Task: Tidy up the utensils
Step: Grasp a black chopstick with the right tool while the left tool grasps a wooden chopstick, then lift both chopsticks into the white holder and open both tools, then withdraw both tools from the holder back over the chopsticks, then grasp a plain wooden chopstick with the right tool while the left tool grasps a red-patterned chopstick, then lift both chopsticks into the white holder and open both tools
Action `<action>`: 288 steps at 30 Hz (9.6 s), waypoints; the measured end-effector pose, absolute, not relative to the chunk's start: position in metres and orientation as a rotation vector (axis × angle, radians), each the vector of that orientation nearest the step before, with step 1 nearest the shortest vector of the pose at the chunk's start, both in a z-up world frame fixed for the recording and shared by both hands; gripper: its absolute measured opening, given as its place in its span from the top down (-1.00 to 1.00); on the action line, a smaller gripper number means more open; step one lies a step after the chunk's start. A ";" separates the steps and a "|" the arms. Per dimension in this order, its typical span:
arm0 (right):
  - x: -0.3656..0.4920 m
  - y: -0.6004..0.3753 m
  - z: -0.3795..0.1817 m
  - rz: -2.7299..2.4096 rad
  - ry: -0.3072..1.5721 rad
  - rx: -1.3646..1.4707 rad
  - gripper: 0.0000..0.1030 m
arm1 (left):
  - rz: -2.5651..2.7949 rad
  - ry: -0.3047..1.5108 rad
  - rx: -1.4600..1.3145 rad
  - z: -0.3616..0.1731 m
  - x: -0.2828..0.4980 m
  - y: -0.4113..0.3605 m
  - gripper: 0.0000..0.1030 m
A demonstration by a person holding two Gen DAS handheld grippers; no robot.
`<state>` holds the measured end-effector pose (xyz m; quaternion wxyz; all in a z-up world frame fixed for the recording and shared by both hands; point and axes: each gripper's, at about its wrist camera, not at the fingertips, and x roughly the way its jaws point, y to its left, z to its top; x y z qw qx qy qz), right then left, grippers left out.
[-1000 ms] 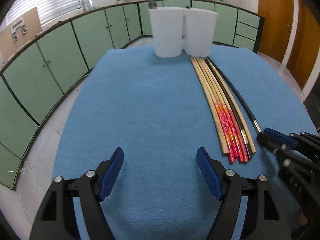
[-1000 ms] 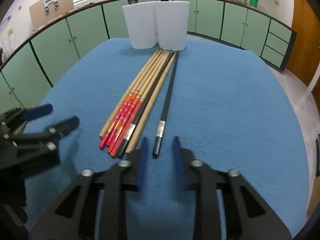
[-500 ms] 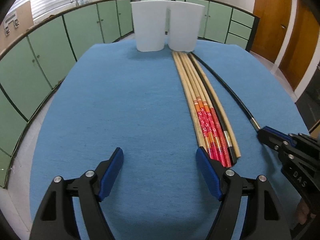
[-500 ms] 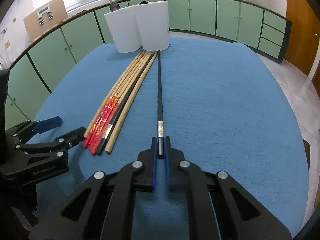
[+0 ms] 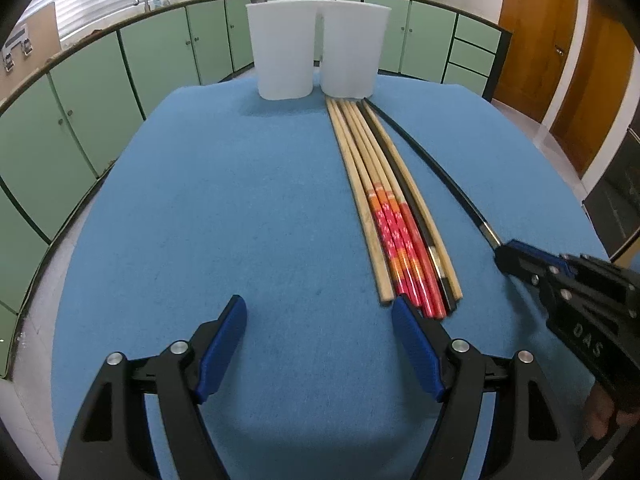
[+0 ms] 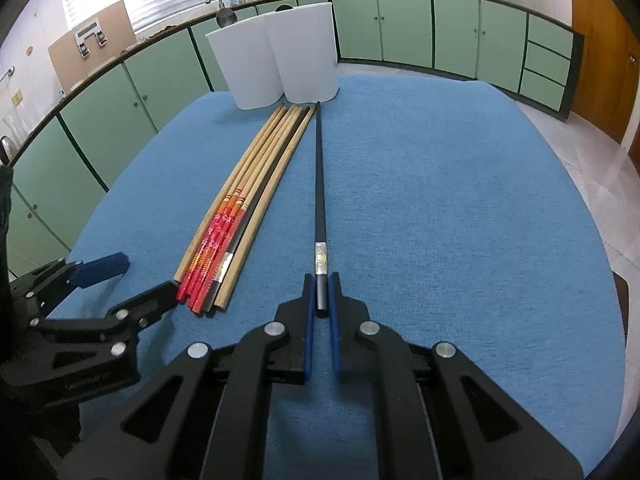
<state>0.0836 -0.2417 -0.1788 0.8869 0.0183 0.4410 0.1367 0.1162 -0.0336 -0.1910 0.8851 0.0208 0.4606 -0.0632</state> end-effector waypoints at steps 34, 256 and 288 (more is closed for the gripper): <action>0.076 -0.238 -0.126 0.304 0.783 -0.025 0.87 | -0.207 0.756 -0.012 -0.134 0.112 -0.017 0.87; 0.094 -0.244 0.003 0.346 0.603 -0.045 0.88 | -0.260 0.489 0.037 -0.015 0.119 -0.013 0.90; 0.268 -0.243 0.131 0.380 0.360 -0.033 0.89 | -0.244 0.191 0.075 0.105 0.287 -0.026 0.90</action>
